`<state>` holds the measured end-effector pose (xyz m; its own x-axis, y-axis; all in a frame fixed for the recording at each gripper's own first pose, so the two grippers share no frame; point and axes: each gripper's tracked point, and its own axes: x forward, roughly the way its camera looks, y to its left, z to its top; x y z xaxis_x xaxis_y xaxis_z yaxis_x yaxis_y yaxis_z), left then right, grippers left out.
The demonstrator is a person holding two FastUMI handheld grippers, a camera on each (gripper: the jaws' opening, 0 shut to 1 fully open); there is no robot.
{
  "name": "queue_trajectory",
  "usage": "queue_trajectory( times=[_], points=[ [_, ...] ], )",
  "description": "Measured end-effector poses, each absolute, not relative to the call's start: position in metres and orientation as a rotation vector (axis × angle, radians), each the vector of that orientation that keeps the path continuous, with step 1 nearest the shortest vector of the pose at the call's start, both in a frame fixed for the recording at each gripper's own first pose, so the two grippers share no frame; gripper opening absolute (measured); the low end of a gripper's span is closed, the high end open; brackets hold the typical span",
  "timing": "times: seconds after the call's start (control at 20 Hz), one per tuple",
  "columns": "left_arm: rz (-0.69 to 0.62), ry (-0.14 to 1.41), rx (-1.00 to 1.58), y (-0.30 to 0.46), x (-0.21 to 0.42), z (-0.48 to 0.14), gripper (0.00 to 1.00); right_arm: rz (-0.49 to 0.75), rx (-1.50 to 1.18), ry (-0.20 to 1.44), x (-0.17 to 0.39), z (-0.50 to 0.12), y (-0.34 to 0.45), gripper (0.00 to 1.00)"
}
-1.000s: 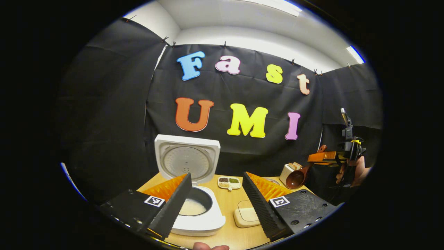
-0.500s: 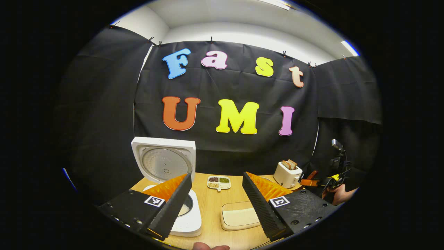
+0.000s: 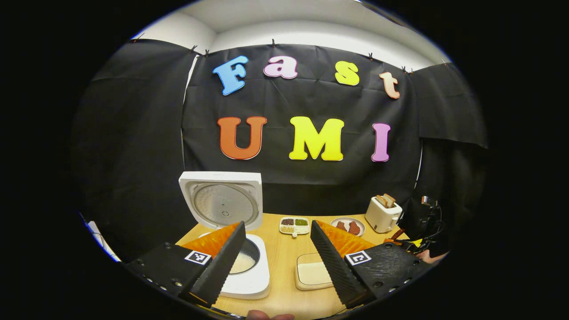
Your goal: Close the left gripper, press the button to open the rice cooker; take a wooden spoon from the chopstick holder with the right hand, scoop a spoonful of rice and pour it into the rice cooker, then put the wooden spoon back into the chopstick holder.
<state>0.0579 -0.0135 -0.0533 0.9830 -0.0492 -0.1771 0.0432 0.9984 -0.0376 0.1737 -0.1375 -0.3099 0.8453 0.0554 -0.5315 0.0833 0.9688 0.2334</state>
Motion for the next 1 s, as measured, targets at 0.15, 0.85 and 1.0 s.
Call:
queue_trajectory(
  times=[0.15, 0.85, 1.0],
  points=[
    [-0.048, 0.179, -0.035, -0.013, 0.063, -0.053, 0.94, 0.007, 0.268, 0.564, 0.176, -0.312, -0.132, 0.22],
    [0.02, 0.026, -0.068, 0.031, 0.116, 0.017, 0.94, -0.062, 0.048, 0.22, 0.15, -0.151, -0.147, 0.88],
    [0.066, 0.003, -0.048, 0.061, 0.135, 0.034, 0.94, -0.03, 0.065, 0.175, 0.137, -0.118, -0.129, 1.0]
  ],
)
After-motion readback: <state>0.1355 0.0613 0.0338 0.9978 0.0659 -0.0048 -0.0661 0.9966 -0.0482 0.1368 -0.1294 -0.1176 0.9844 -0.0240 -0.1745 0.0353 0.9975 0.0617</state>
